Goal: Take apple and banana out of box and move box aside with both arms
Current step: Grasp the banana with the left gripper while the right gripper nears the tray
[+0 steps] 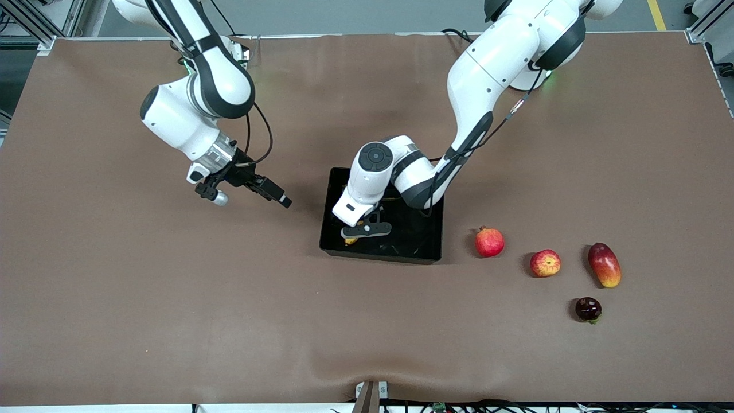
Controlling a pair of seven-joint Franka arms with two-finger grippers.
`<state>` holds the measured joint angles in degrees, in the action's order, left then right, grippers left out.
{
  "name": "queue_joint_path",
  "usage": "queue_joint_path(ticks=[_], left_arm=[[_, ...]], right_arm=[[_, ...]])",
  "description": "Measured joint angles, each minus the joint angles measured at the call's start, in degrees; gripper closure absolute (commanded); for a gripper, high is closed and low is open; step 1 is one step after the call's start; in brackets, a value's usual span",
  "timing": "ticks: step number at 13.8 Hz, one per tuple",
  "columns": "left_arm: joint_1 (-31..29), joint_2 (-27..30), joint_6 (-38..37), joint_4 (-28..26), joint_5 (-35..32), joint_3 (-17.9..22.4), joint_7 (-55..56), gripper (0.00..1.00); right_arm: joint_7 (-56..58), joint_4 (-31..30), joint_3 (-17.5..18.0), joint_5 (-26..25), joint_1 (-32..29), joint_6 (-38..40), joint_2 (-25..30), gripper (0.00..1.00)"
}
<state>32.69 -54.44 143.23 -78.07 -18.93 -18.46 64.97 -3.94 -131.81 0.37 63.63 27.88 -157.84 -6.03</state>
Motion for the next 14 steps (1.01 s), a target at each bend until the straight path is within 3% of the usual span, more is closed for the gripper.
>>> queue_joint_path(ticks=[2, 4, 8, 10, 14], left_arm=[[0.0, -0.2, 0.0, 0.0, 0.0, 0.0, 0.7, 0.58], [0.0, -0.5, 0.1, 0.0, 0.0, 0.1, 0.8, 1.0], [0.0, -0.6, 0.5, 0.2, 0.0, 0.1, 0.7, 1.0], [0.0, -0.5, 0.6, 0.8, 0.0, 0.1, 0.7, 1.0], [-0.2, 1.8, -0.6, 1.6, 0.0, 0.1, 0.7, 1.0]], right_arm=[[0.0, 0.0, -0.1, 0.0, 0.0, 0.0, -0.2, 0.0], [0.0, 0.0, -0.2, 0.0, 0.0, 0.0, -0.2, 0.0], [1.0, 0.1, -0.6, 0.0, -0.3, 1.1, -0.1, 0.0], [1.8, 0.5, -0.9, -2.5, -2.5, 6.0, 0.0, 0.0], [2.3, 6.0, -1.4, -19.9, -11.4, 23.5, 0.8, 0.0]])
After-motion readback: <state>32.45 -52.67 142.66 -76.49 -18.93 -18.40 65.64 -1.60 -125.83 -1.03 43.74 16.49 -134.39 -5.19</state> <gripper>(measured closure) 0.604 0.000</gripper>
